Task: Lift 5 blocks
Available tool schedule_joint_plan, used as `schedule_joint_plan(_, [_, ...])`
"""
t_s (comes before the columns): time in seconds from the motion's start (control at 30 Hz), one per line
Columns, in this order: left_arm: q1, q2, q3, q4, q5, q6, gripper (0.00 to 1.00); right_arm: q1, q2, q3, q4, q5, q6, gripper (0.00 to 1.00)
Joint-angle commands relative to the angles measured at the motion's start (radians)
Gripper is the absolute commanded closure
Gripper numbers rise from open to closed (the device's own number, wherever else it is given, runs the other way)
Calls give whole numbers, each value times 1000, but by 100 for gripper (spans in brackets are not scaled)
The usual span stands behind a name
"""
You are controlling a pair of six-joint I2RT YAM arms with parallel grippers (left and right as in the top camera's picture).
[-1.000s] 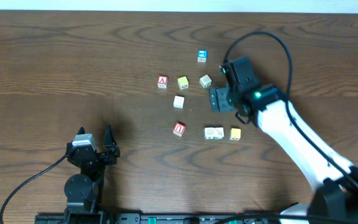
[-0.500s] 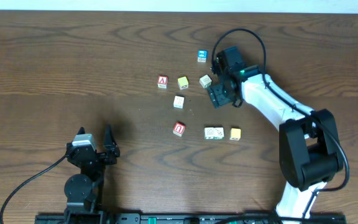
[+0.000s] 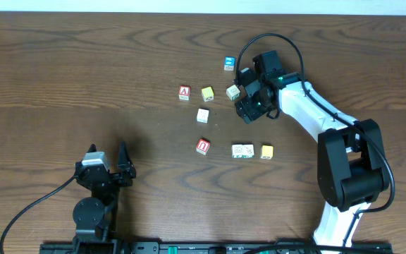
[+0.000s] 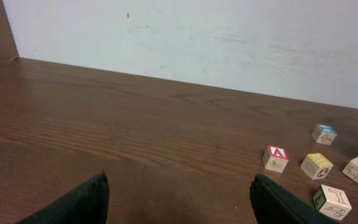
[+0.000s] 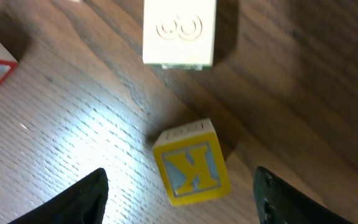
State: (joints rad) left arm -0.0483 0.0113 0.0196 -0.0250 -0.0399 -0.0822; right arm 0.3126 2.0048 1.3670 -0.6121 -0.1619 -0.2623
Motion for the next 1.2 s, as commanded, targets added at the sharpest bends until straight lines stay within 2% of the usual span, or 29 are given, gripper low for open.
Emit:
schedule_joint_plan(0.0, [4, 0, -16, -44, -24, -8, 27, 7, 11, 23, 18, -27, -32, 34])
schedule_joint_plan(0.07, [4, 0, -16, -44, -24, -8, 27, 7, 11, 23, 31, -27, -31, 40])
schedule_joint_plan(0.37, [4, 0, -16, -44, -24, -8, 27, 26, 45, 23, 58, -30, -30, 43])
schedule_joint_plan(0.77, [4, 0, -16, -44, -24, -8, 27, 27, 74, 33, 69, 16, 3, 61])
schedule_joint_plan(0.9, [4, 0, -16, -44, -24, -8, 27, 28, 74, 49, 54, 16, 4, 61])
schedule_joint_plan(1.03, [4, 0, -16, -44, -24, -8, 27, 29, 74, 76, 35, 16, 23, 52])
schedule_joint_plan(1.07, [4, 0, -16, -44, -24, -8, 27, 29, 73, 87, 24, 16, 23, 53])
schedule_joint_plan(1.17, [4, 0, -16, -44, -24, -8, 27, 29, 73, 122, -16, 26, 23, 69])
